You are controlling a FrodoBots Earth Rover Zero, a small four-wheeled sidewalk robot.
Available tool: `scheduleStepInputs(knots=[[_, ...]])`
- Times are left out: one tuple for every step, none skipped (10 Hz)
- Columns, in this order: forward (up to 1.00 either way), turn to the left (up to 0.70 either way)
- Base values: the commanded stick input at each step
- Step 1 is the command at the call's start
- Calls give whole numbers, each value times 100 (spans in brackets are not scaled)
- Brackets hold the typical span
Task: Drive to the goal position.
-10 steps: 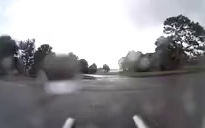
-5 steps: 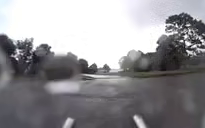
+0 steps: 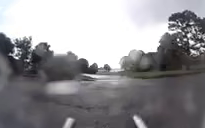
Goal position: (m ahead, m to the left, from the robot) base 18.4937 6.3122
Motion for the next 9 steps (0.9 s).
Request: scheduleStepInputs(knots=[[100,0],[100,0],[100,0],[100,0],[100,0],[100,0],[100,0],[100,0],[100,0]])
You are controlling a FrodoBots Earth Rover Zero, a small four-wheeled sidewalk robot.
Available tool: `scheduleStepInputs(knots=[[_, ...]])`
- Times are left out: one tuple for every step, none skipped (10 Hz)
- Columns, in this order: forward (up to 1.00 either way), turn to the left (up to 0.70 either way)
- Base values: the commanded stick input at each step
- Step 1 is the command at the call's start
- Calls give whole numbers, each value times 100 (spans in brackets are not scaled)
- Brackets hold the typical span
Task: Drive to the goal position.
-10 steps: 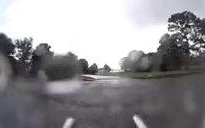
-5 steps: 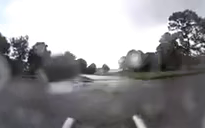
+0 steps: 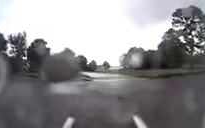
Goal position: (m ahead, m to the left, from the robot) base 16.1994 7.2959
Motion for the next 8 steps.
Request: scheduleStepInputs(knots=[[100,0],[100,-30],[100,-28],[100,-14],[100,0],[100,0],[100,0],[100,0]])
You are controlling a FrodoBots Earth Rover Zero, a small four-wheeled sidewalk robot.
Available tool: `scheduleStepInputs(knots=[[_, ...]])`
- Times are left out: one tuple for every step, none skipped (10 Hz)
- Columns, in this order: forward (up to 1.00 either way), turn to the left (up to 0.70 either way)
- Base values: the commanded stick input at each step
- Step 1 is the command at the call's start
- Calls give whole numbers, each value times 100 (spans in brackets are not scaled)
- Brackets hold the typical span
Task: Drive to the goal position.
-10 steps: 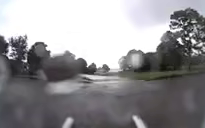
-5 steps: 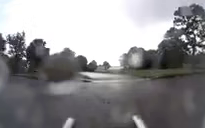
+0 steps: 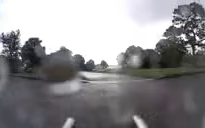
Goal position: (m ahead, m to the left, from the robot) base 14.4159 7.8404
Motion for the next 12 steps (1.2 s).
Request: scheduleStepInputs(knots=[[100,-9],[100,-24],[100,-38],[100,-40],[100,-28],[100,-15],[100,-2],[100,0],[100,0],[100,0],[100,0],[100,0]])
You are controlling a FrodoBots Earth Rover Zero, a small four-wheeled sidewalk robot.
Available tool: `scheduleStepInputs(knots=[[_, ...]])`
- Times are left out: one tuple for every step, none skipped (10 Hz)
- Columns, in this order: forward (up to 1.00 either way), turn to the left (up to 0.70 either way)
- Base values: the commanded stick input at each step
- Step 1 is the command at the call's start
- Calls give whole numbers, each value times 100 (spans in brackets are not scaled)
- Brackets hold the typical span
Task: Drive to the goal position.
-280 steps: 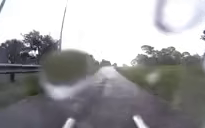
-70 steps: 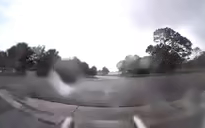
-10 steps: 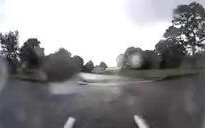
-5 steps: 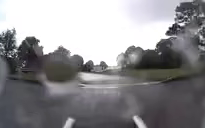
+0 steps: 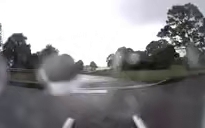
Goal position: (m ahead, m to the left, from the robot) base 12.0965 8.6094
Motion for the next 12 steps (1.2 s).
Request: scheduleStepInputs(knots=[[100,0],[100,0],[100,0],[100,0],[100,0],[100,0],[100,0],[100,0],[100,0],[100,0],[100,0],[100,0]])
